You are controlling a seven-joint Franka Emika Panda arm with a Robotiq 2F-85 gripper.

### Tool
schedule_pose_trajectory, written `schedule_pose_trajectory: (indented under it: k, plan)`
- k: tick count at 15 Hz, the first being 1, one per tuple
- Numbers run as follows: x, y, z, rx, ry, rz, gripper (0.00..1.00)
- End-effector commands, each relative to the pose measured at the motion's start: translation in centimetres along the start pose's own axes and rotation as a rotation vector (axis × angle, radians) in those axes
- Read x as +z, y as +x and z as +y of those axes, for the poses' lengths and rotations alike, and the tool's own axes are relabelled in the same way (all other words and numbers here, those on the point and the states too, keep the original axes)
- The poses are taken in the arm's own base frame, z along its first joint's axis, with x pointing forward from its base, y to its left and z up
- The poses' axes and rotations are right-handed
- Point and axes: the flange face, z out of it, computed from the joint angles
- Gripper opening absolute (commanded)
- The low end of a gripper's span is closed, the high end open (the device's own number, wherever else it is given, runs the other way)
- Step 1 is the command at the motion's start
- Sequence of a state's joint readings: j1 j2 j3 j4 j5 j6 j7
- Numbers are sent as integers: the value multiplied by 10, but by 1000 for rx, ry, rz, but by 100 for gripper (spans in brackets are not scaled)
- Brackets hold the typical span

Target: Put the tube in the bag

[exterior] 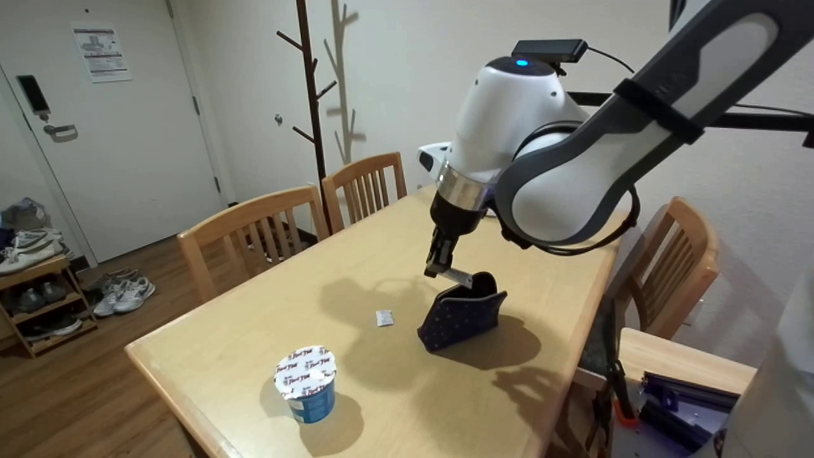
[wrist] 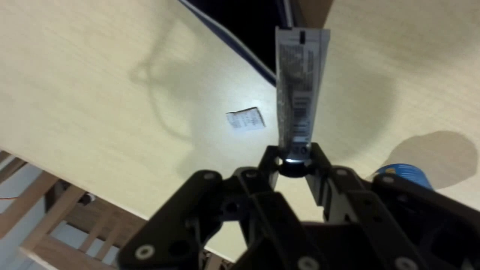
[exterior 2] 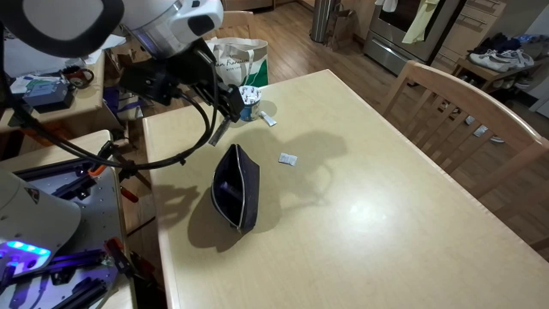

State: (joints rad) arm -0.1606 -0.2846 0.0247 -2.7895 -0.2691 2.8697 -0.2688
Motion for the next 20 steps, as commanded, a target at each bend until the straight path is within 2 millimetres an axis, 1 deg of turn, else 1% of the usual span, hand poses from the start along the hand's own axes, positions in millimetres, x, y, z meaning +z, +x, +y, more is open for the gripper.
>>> schedule_pose_trajectory:
  k: [1, 2, 3, 4, 5, 6, 8, 10, 11, 13, 14, 16, 17, 18, 19, 20]
  plan:
    - [-5, -2, 11, 17, -29, 1, 10]
    - [-6, -4, 17, 29, -40, 1, 23]
    - [-6, -5, 17, 30, -38, 1, 23]
    - [-5, -4, 15, 26, -35, 1, 10]
    - [4, -1, 13, 0, 3, -27, 10]
    - [13, -2, 11, -38, 64, -66, 10]
    - [16, -7, 9, -83, 160, -90, 10]
    - [16, -13, 14, -136, 263, -124, 10]
    - [17, -17, 20, -168, 309, -143, 10]
    - [16, -24, 34, -237, 387, -211, 10]
    - [12, -26, 40, -282, 410, -254, 10]
    - [7, -28, 50, -361, 469, -316, 10]
    - [5, -27, 54, -369, 478, -319, 10]
    - [6, -31, 45, -313, 453, -293, 23]
    - [3, -30, 49, -325, 463, -298, 23]
    - [2, -29, 52, -332, 465, -298, 10]
